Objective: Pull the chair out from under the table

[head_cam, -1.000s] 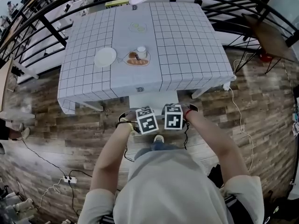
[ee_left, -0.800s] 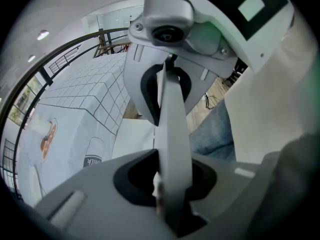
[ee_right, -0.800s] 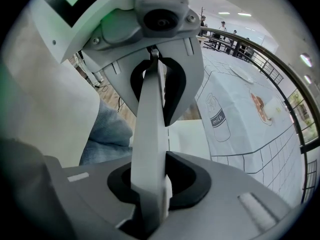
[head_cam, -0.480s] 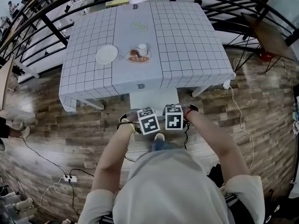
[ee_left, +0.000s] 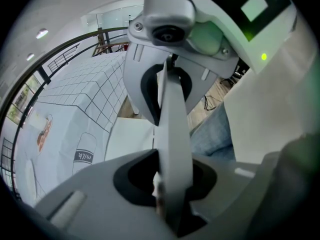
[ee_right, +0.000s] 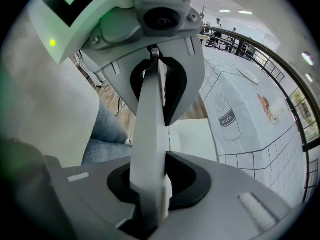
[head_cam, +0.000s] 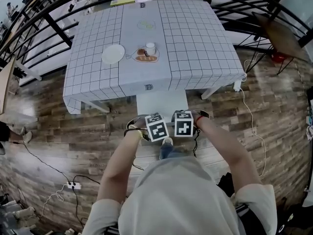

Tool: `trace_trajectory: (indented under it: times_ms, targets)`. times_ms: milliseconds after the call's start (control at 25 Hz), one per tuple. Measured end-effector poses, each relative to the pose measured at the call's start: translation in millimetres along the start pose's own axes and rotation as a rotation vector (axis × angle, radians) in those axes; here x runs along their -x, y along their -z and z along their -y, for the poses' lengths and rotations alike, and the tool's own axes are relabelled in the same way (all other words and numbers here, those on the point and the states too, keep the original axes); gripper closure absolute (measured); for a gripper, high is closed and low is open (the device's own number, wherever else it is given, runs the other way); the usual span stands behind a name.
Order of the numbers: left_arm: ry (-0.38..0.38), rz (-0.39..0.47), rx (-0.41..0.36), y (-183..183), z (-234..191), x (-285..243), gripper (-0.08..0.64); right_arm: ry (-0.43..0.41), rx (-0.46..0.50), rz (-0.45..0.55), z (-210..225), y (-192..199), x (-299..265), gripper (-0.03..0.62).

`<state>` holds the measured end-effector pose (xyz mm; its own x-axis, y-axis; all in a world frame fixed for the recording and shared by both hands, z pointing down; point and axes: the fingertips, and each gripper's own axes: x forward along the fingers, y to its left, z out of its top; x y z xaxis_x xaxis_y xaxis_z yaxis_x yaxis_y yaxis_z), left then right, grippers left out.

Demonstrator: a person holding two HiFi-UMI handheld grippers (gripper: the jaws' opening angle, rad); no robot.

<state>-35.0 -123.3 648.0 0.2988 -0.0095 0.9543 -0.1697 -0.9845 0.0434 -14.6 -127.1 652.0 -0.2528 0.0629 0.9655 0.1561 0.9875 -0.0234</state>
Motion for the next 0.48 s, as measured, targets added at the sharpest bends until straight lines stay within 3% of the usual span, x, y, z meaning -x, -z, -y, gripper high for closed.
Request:
trace_trajectory:
  times_ms: [480]
  targets:
    - [0.009,-0.001,0.000,7.3,36.3,0.1,0.474,-0.006,0.001,-0.010,-37.1,-6.1,-2.4,0.517]
